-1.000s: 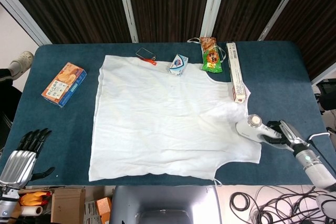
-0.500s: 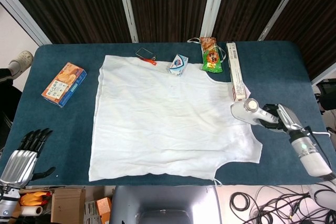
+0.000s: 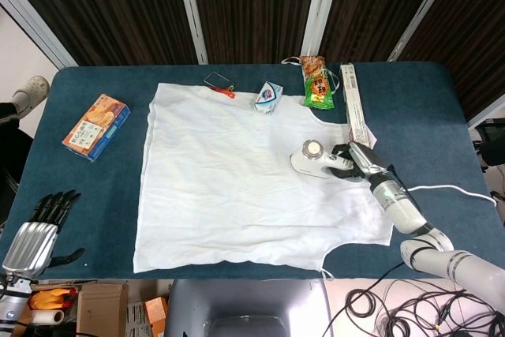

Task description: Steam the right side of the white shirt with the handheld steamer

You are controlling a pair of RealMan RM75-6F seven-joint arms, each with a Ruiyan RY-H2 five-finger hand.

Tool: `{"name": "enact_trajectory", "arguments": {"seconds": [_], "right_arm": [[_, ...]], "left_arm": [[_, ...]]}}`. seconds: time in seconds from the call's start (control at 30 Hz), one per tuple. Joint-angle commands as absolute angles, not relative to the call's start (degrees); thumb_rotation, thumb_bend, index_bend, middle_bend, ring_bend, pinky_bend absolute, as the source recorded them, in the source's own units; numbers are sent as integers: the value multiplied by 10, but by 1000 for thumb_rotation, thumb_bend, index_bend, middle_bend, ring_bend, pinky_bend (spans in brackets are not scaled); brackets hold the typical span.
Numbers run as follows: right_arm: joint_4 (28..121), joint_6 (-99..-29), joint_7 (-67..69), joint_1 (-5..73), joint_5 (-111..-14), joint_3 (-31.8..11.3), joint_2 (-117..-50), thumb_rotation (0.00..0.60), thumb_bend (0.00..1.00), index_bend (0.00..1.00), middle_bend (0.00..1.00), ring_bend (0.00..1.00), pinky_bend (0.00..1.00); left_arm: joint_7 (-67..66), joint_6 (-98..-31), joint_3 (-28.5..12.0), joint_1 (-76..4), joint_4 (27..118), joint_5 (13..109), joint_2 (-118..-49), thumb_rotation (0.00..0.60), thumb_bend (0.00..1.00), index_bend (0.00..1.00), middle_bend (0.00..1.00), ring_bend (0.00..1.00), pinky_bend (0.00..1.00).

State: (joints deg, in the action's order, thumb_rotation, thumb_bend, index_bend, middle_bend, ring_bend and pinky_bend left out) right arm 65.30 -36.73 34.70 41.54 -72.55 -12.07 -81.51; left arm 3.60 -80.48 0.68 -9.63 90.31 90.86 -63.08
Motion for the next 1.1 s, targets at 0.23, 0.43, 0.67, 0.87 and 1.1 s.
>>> {"name": "enact_trajectory", "arguments": {"seconds": [0.23, 0.43, 0.67, 0.87, 1.1], "right_arm": [[652, -328, 292, 441, -696, -120, -836, 600, 805, 1000, 958, 958, 1000], [660, -320, 253, 446, -673, -118, -842, 600, 805, 1000, 958, 959, 1000], [685, -329, 228, 441, -676, -110, -845, 600, 805, 1000, 957, 958, 1000], [741, -345, 223, 430, -705, -96, -831, 600, 805, 1000, 957, 958, 1000], [797, -348, 202, 425, -739, -69, -820, 600, 805, 1000, 957, 958, 1000]], "left_arm": [[34, -801, 7, -99, 903, 908, -632, 600, 9, 43, 50, 0, 68], [33, -801, 8, -99, 903, 908, -633, 600, 9, 43, 50, 0, 69], [36, -801, 9, -100, 903, 908, -631, 600, 9, 43, 50, 0, 69], [37, -801, 9, -100, 903, 909, -630, 600, 9, 43, 50, 0, 69], [37, -801, 10, -101, 904, 910, -630, 600, 9, 43, 50, 0, 69]]}}
